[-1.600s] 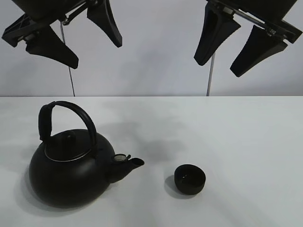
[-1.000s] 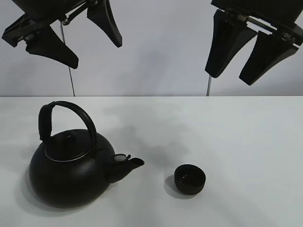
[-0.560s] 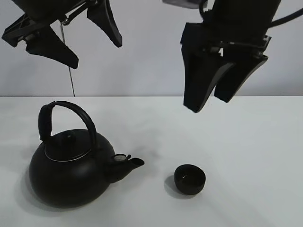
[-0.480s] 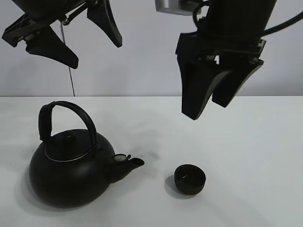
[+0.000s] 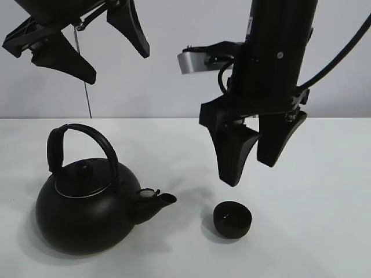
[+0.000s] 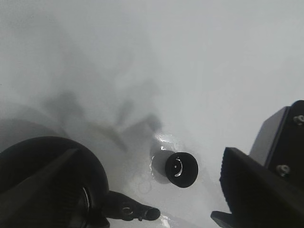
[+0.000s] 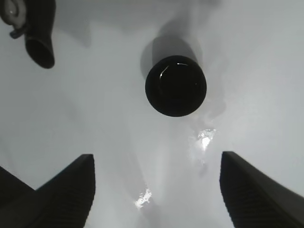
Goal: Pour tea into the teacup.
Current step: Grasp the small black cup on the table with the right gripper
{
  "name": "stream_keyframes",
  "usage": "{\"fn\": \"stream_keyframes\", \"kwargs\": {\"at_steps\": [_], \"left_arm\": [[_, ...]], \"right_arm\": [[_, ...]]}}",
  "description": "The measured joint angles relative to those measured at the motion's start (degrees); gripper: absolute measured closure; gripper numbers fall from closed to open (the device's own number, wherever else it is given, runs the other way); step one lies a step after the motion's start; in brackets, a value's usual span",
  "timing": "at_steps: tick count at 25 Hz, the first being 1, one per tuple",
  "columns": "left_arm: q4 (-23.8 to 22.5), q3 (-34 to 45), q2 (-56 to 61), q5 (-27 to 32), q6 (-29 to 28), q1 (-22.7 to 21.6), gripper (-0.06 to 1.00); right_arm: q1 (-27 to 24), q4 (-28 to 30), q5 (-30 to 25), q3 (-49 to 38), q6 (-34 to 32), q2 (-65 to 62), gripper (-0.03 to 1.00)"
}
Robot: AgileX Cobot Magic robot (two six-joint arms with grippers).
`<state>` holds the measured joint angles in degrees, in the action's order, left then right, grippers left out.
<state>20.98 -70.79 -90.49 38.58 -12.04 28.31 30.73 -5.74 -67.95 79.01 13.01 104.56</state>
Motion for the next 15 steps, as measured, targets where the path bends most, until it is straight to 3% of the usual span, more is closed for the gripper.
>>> {"fn": "stream_keyframes", "kwargs": {"at_steps": [15], "left_arm": [[0.00, 0.00, 0.00, 0.00, 0.06, 0.00, 0.37]], "right_arm": [[0.00, -0.47, 4.84, -1.56, -0.97, 9.30, 0.46]]}}
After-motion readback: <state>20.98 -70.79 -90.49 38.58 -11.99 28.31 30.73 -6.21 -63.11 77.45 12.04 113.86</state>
